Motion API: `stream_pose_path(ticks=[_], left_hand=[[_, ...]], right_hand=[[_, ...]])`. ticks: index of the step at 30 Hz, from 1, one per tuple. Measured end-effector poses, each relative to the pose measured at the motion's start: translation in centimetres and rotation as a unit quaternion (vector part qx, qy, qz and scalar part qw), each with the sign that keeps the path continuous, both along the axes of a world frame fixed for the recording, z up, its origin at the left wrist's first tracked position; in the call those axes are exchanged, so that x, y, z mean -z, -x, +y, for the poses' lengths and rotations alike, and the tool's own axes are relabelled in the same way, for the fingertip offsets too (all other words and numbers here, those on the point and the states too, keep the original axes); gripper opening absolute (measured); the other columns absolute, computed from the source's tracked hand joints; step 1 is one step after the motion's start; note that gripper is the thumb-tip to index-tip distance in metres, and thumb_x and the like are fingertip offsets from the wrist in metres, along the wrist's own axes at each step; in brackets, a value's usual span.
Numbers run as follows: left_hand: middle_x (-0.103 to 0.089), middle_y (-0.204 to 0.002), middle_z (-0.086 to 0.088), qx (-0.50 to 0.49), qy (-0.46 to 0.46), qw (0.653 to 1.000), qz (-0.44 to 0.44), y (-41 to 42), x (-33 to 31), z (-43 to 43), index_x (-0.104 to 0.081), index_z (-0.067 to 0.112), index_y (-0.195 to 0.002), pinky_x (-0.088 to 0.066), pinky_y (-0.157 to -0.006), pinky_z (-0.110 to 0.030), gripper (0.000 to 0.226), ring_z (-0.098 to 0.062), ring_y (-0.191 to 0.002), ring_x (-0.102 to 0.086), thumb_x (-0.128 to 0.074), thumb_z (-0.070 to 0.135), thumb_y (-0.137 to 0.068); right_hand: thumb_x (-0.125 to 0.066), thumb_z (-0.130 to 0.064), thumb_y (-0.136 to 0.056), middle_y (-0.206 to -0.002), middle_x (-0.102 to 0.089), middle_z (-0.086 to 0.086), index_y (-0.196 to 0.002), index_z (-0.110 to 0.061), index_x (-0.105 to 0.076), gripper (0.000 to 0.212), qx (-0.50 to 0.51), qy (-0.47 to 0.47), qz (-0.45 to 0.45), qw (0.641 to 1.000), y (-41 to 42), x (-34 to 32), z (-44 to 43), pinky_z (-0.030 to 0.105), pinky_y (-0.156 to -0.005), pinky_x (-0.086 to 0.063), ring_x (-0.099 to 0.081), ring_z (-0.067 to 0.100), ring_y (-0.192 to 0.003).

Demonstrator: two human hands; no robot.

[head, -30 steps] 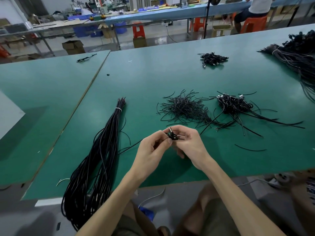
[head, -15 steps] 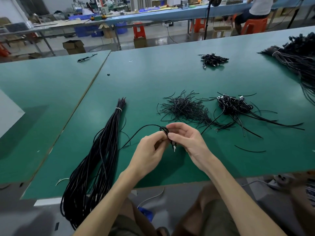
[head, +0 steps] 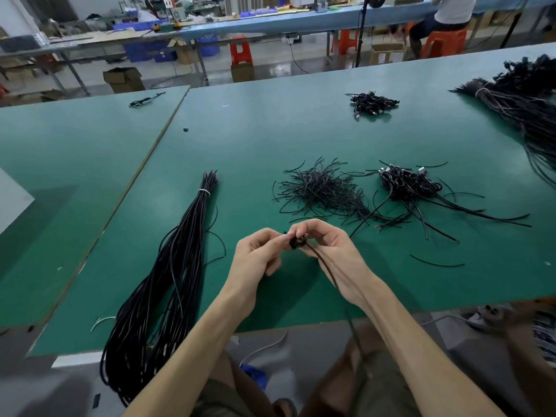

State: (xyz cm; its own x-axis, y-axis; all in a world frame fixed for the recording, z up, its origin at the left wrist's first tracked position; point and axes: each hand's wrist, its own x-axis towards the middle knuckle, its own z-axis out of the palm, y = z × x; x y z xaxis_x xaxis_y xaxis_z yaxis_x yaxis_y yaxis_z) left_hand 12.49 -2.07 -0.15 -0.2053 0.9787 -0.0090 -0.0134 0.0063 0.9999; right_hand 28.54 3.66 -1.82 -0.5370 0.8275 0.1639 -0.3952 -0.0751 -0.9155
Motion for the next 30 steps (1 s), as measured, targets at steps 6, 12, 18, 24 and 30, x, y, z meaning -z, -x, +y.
stream_pose_path(ticks=[6,12,18,24,30], left_hand=[[-0.053,-0.064,0.005,0.011,0.018,0.997,-0.071,0.6,-0.1,-0.1,-0.072,0.010,-0.080,-0.030,-0.051,-0.018,0.020,-0.012,-0.057,-0.034,-0.076,0.029,-0.082],[-0.052,-0.065,0.004,-0.007,-0.013,1.000,-0.010,0.1,0.3,-0.2,-0.066,0.008,-0.080,-0.032,-0.055,-0.022,0.031,-0.014,-0.059,-0.037,-0.077,0.037,-0.087],[-0.060,-0.067,-0.003,-0.075,-0.084,0.977,0.183,1.3,0.8,-0.1,-0.069,0.013,-0.084,-0.038,-0.058,-0.026,0.017,-0.011,-0.063,-0.045,-0.069,0.022,-0.099],[-0.057,-0.065,0.005,-0.070,-0.065,0.988,0.122,1.1,1.0,-0.3,-0.071,0.018,-0.085,-0.042,-0.059,-0.020,0.017,-0.010,-0.062,-0.049,-0.067,0.026,-0.099],[-0.057,-0.076,-0.004,-0.012,0.025,0.998,-0.058,1.3,1.0,0.1,-0.075,0.010,-0.094,-0.049,-0.065,-0.026,0.036,-0.017,-0.070,-0.056,-0.062,0.043,-0.099]], right_hand=[[-0.046,0.027,-0.083,-0.106,-0.074,0.007,-0.079,-0.017,-0.072,0.051,0.007,-0.036,-0.024,0.999,0.3,0.1,-0.2,0.025,-0.093,-0.052,-0.066,0.017,-0.112],[-0.045,0.025,-0.086,-0.108,-0.074,0.010,-0.081,-0.013,-0.072,0.047,0.009,-0.024,-0.008,1.000,0.1,0.1,-0.2,0.021,-0.082,-0.050,-0.065,0.017,-0.108],[-0.065,-0.015,-0.097,-0.121,-0.073,0.002,-0.106,-0.013,-0.073,0.013,0.023,0.030,-0.027,0.999,0.1,0.2,-0.1,0.025,-0.077,-0.051,-0.064,0.015,-0.106],[-0.081,-0.011,-0.086,-0.106,-0.072,0.002,-0.114,-0.006,-0.069,0.030,0.058,0.046,-0.073,0.995,0.5,0.4,-0.2,0.025,-0.079,-0.054,-0.068,0.016,-0.098],[-0.075,-0.001,-0.088,-0.103,-0.071,0.012,-0.106,-0.002,-0.071,0.019,0.071,0.057,-0.051,0.994,0.3,0.3,-0.2,0.028,-0.081,-0.054,-0.066,0.023,-0.095]])
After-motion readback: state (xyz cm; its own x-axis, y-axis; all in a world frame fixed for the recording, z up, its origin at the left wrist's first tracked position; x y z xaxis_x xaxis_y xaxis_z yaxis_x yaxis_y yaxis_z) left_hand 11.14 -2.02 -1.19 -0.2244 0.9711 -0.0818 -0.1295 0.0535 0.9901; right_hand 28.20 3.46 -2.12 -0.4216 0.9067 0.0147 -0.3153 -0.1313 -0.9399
